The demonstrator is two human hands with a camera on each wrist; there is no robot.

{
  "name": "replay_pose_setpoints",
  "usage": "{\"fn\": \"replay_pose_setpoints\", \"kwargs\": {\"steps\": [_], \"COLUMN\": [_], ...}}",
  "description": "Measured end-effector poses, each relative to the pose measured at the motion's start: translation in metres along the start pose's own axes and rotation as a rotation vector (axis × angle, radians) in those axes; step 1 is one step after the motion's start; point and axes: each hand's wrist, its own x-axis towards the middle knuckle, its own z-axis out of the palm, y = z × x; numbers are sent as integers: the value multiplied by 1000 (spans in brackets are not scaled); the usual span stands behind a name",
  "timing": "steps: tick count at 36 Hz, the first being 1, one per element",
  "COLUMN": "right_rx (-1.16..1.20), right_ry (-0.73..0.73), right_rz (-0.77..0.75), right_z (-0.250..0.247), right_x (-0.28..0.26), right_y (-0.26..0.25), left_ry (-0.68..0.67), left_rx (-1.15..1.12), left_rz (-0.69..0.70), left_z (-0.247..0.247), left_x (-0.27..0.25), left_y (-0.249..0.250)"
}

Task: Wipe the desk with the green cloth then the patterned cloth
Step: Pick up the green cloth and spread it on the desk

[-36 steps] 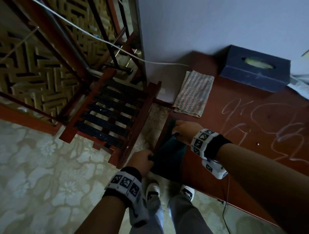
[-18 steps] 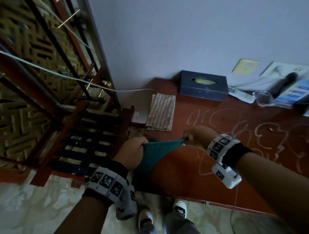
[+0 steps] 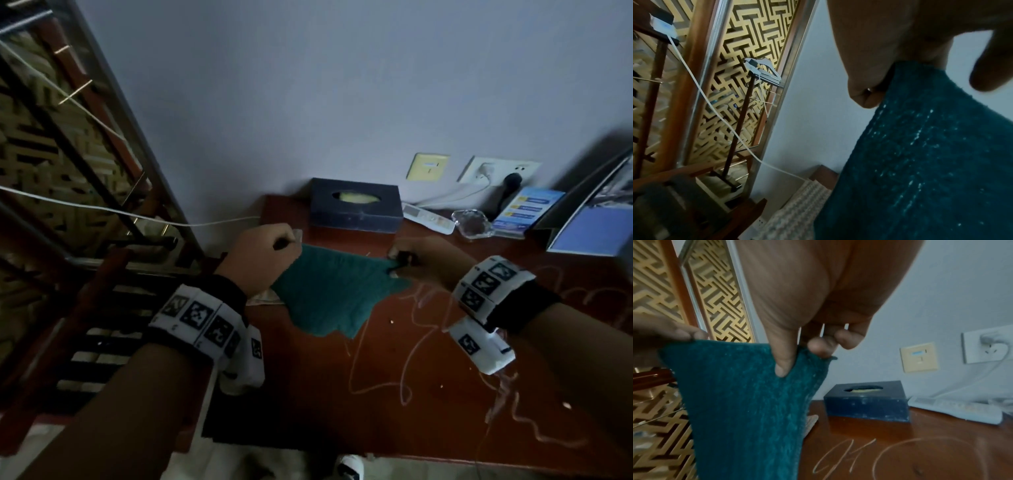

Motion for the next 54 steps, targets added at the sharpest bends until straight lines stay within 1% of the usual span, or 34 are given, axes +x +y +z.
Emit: {"fn": "replay_pose_setpoints", "kwargs": {"steps": [3,5,9,12,17,20,23,25,27,32,38,42,44,46,50,54], "right_rx": [-5,-10,-19,26,27,72,89,63,18,39,121,152,144,137,144,126], "right_ry": [22,47,173,268,356,413,446,433,390,311,264,177,123,85,42,-19], "right_rz": [49,85,111,186,234,281,309,324,349,385,420,448,490,524,514,514], "right_z": [-17,-28,-43,-51,-60,-61,-60,-53,-41,1,55,75,82,89,103,112], "right_x": [6,12,27,42,64,79,90,96,100,103,93,81,76,70,59,52], "right_y": [24,38,60,73,86,94,100,105,109,121,128,126,122,117,110,105], "left_ry": [-58,-66,-50,-23,-27,27,58,65,48,-48,-140,-220,-245,-277,-325,-355], "left_rx": [84,123,171,198,202,238,207,184,183,211,212,212,201,209,245,237], "left_rz": [17,35,79,84,90,98,77,63,44,-51,-136,-166,-194,-188,-149,-156], "left_z": [7,11,18,24,37,44,50,58,69,100,133,147,153,159,170,171], "left_x": [23,38,70,97,143,168,184,192,194,190,168,150,139,128,106,84], "left_y": [4,7,8,5,3,1,-3,-9,-19,-54,-92,-106,-109,-111,-116,-120]}}
